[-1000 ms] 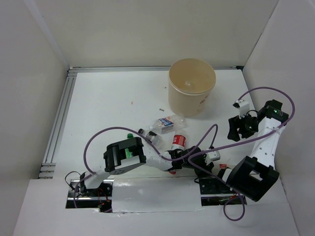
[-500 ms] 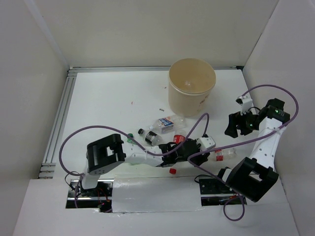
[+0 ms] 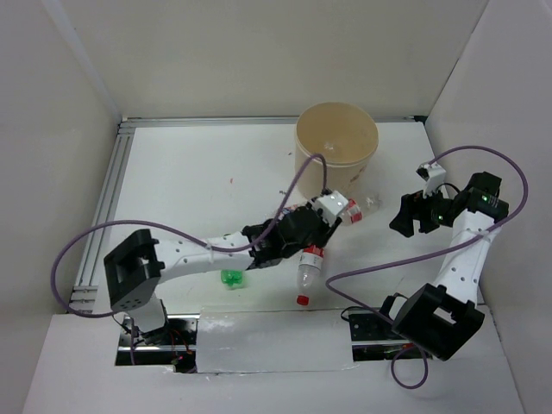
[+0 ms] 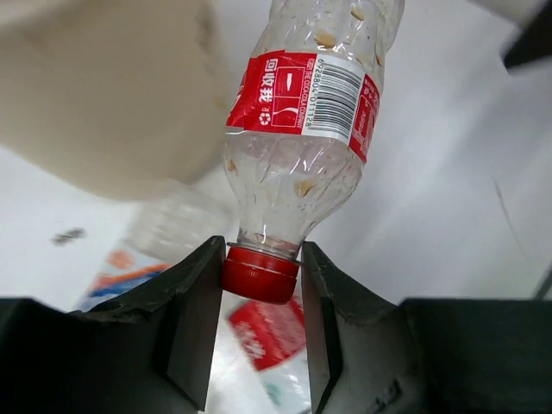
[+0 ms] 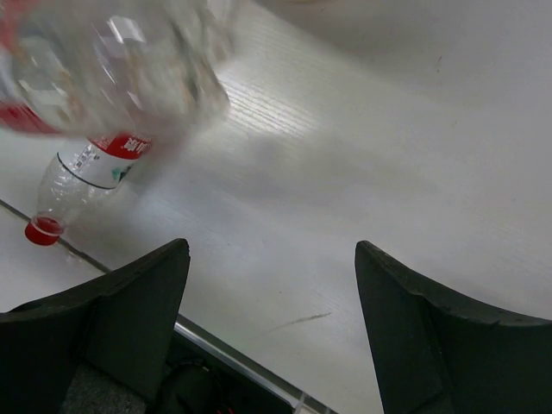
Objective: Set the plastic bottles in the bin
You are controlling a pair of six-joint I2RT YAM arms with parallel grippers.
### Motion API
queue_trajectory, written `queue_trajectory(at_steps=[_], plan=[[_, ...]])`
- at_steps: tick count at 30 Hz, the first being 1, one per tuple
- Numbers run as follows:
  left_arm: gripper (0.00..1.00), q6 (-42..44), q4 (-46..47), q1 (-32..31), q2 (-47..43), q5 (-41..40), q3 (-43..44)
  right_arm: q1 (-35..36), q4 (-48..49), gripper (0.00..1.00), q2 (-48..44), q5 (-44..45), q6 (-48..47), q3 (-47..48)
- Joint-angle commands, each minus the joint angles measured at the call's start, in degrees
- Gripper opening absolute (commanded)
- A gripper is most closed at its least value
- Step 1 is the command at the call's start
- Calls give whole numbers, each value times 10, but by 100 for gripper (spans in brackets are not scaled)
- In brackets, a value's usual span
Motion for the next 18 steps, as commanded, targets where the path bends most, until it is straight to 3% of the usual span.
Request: queue_trajectory(at_steps=[1, 10, 15, 16, 17, 18], plan=[[0, 29, 9, 31, -63, -53, 11, -3, 23, 84, -19, -29, 8, 10], [0, 60, 4, 99, -53, -66, 122, -3, 28, 84, -25, -34, -14, -1], [0, 53, -19, 127, 25, -96, 206, -3, 28, 85, -30, -45, -30, -12], [7, 45, -46, 136, 52, -97, 243, -3, 28, 85, -35, -50, -36, -12], [7, 45, -57, 136, 52, -97, 259, -3, 28, 85, -35, -50, -36, -18], [20, 37, -66, 144, 74, -97, 273, -3, 23, 85, -35, -50, -36, -18]])
